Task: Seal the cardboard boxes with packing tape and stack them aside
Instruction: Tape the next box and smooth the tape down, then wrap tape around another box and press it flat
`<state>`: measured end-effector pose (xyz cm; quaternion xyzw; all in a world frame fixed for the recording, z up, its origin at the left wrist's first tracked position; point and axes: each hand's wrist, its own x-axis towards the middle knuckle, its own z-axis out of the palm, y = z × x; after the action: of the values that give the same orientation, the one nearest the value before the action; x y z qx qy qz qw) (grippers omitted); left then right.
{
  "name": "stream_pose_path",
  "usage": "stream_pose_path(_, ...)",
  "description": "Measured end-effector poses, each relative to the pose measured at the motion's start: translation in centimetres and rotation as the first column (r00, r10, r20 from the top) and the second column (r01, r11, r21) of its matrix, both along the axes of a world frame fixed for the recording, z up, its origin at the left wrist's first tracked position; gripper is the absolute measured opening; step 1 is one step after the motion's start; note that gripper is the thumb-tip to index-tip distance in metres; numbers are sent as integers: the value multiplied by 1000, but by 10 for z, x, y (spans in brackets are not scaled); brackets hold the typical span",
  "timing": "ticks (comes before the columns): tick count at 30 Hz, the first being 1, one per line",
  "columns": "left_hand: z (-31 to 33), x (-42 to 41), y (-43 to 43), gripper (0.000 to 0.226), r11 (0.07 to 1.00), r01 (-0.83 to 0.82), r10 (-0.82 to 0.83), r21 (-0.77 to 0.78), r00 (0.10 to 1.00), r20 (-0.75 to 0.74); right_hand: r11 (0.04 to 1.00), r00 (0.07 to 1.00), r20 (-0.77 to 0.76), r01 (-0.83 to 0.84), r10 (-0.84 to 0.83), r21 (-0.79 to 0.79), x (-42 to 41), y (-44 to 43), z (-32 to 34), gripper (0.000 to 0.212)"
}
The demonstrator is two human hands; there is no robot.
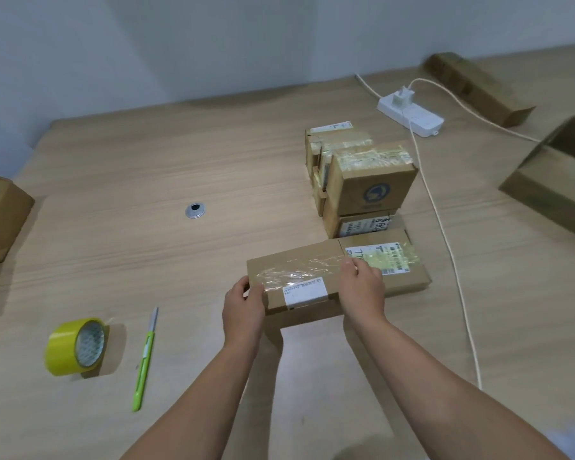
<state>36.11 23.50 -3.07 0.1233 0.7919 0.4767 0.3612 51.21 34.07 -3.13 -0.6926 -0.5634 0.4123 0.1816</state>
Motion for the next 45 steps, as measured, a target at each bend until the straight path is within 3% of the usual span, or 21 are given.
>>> stream_pose_path(3, 1, 31, 30, 45, 999, 49, -49, 7, 998, -26, 999, 999, 10, 34, -34, 7, 32, 22, -1, 45)
stream_pose_path(7, -2, 62, 60, 19, 992, 123, -122, 4, 991, -49, 998, 997, 25, 69, -69, 13, 64, 45, -4, 48)
stream_pose_path(17, -14, 105, 111, 29, 953, 296, -301, -69, 950, -81, 996, 994, 74, 82, -80, -24, 104, 82, -15, 49)
stream_pose_path(31, -18, 104, 118, 30, 936, 339, -346, -93, 935, -73, 998, 991, 116, 69, -68, -1, 95, 84, -19, 54)
stream_pose_path(33, -19, 99, 114, 34, 947, 311, -317, -84, 945, -80, 997, 985, 169, 11, -23, 72, 88, 77, -15, 54)
stream_pose_path(35, -19, 92, 108, 53, 953, 280, -290, -118, 953, -86, 982, 977, 206, -86, 50, 170, 78, 70, -9, 52)
stream_pose_path(38, -15, 78, 91, 57, 964, 243, -253, -111, 964, -86, 944, 981, 70, -191, 179, 267, 54, 56, 2, 49)
stream_pose_path(40, -13, 68, 75, 55, 971, 207, -218, -122, 973, -77, 938, 963, -28, -255, 269, 236, 36, 45, 6, 46)
stream_pose_path(45, -13, 35, 19, 52, 988, 75, -83, -137, 995, -53, 869, 871, -51, -481, 488, 117, -10, 3, 0, 33)
